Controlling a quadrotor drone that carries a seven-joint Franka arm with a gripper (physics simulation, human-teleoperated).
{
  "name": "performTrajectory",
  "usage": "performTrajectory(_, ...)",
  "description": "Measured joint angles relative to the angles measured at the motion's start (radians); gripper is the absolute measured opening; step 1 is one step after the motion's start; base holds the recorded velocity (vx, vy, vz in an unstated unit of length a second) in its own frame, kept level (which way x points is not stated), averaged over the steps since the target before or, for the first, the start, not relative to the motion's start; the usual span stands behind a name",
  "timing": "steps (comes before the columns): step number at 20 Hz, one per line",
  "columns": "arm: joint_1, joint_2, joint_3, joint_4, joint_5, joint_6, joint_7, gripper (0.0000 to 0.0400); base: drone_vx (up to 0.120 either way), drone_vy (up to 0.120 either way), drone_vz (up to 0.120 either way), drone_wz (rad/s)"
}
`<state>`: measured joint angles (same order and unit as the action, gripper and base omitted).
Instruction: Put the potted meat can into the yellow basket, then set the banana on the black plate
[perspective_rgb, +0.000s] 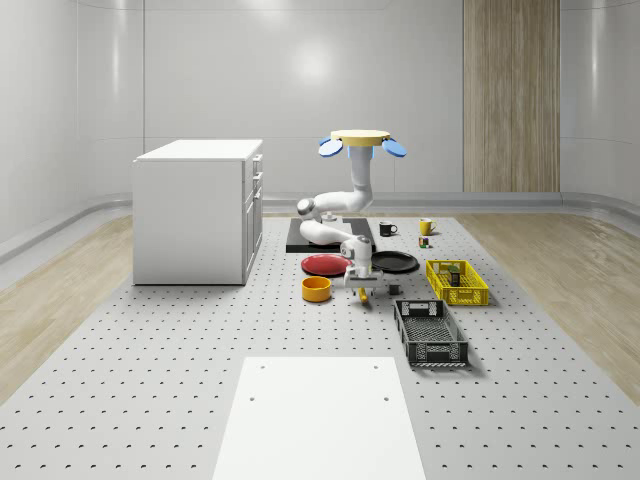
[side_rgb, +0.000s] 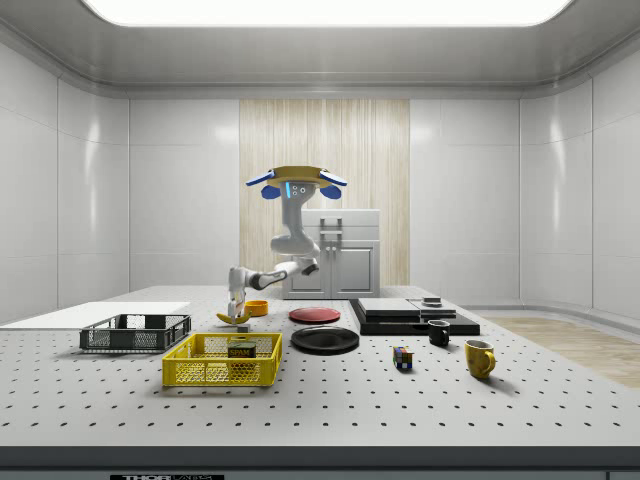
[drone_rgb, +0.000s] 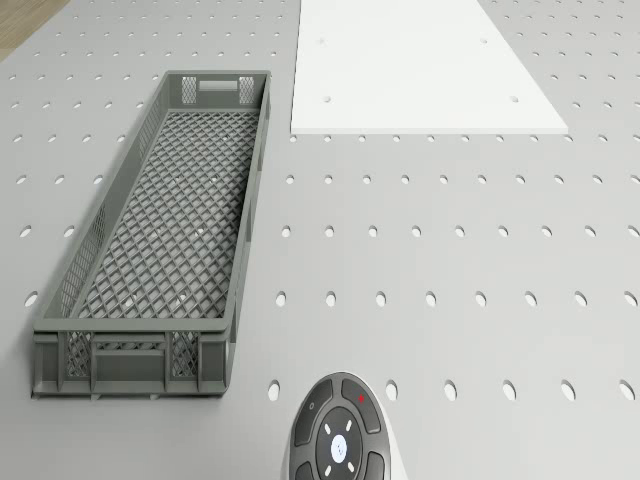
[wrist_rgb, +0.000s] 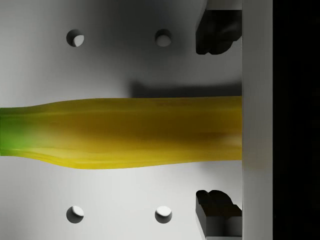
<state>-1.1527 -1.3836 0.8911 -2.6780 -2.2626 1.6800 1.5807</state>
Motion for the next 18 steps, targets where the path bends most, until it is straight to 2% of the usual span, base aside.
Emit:
performTrajectory(3,0.000,0.005,-0.009,0.007,-0.009,0.002,-0.003,0.0400,0.000,0.000,0.000,0.000)
performTrajectory(4,0.001,0.007,-0.011,0.008,-0.012,0.003,-0.003,0.0345,0.000,0.000,0.000,0.000)
performTrajectory(6,0.002,0.010,-0.014,0.010,-0.015,0.002,-0.005,0.0268,0.000,0.000,0.000,0.000)
performTrajectory(9,0.004,0.014,-0.017,0.012,-0.019,0.000,-0.007,0.0206,0.000,0.000,0.000,0.000)
performTrajectory(18,0.018,0.026,-0.015,0.005,-0.029,-0.019,-0.025,0.0197,0.000,0.000,0.000,0.000)
